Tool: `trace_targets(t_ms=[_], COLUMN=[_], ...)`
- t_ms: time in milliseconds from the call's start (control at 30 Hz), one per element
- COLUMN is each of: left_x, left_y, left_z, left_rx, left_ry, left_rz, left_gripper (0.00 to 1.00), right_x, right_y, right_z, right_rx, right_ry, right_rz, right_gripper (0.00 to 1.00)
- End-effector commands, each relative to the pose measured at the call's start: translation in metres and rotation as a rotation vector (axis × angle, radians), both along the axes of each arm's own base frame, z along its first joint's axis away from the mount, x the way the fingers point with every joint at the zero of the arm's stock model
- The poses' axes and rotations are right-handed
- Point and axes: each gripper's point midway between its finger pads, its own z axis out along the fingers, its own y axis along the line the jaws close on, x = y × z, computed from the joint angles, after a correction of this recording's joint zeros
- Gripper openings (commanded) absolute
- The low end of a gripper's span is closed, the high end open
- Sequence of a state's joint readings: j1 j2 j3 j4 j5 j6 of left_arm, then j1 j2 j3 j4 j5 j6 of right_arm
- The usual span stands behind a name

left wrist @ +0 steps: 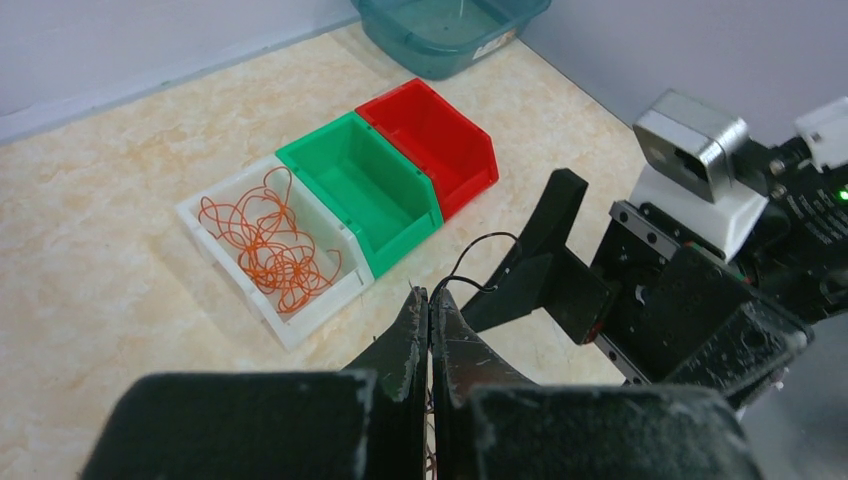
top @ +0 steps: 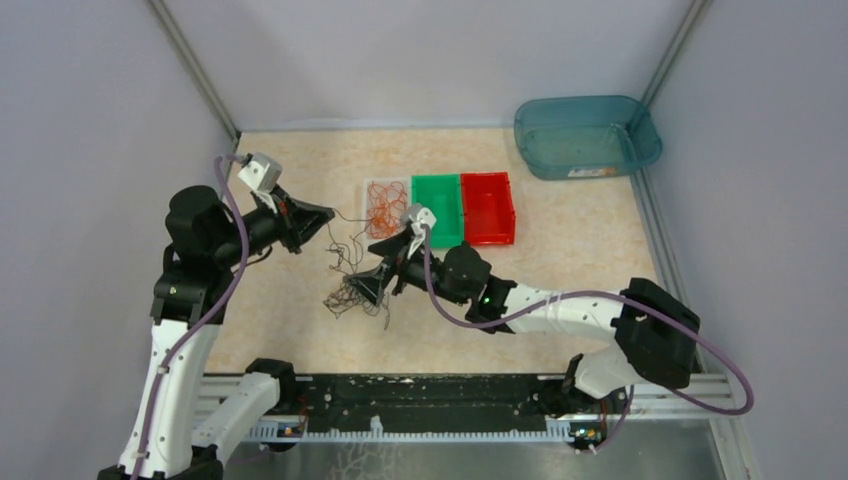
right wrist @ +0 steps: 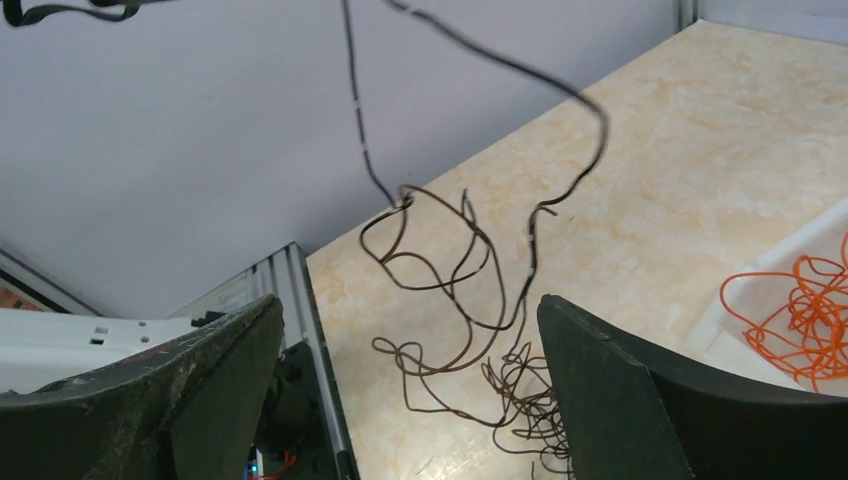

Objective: Untangle the cables

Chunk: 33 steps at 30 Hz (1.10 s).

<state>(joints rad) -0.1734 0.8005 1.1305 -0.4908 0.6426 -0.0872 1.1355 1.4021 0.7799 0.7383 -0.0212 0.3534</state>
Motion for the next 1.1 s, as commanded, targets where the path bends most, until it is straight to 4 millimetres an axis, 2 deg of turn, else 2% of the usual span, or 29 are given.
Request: trace_targets(t_ms=[0, 167, 300, 400, 767, 900, 1067], left_x=[-0.002, 0.0, 0.004, 0.009, 0.024, 0.027, 0.026], left_y=[0.002, 0.003, 0.003, 0.003, 0.002, 0.002, 0.001], left_z=[0.006, 0.004, 0.003, -0.001, -0.025, -0.032, -0.033], left_rx=[0.014, 0.021, 0.032, 0.039, 0.054, 0.063, 0.064], left_ry=[-0.008, -0.001, 0.005, 0.023, 0.172, 0.208, 0.229], left_rz=[0.008, 0.014, 0.019, 0.021, 0.038, 0.041, 0.035], left_gripper=[0.0, 0.0, 0.0, 0.0, 0.0, 0.0, 0.0], right_x=[0.006, 0.009, 0.008, 0.016, 0.001, -0.006, -0.004], right_y=[-0.003, 0.003, 0.005, 0.002, 0.012, 0.024, 0.037], right_z=[0.02, 0.017, 0.02, 0.019, 0.016, 0.026, 0.037], right_rx=[0.098, 0.041, 0.015, -0.046, -0.119, -0.11, -0.049], right_ry=[0.048, 0.017, -0.001, -0.033, -0.054, -0.1, -0.096], right_rz=[0.062, 0.068, 0.083, 0.04, 0.135, 0.173, 0.187], right_gripper=[0.99, 0.99, 0.95, 0.93, 0.81, 0.8, 0.79])
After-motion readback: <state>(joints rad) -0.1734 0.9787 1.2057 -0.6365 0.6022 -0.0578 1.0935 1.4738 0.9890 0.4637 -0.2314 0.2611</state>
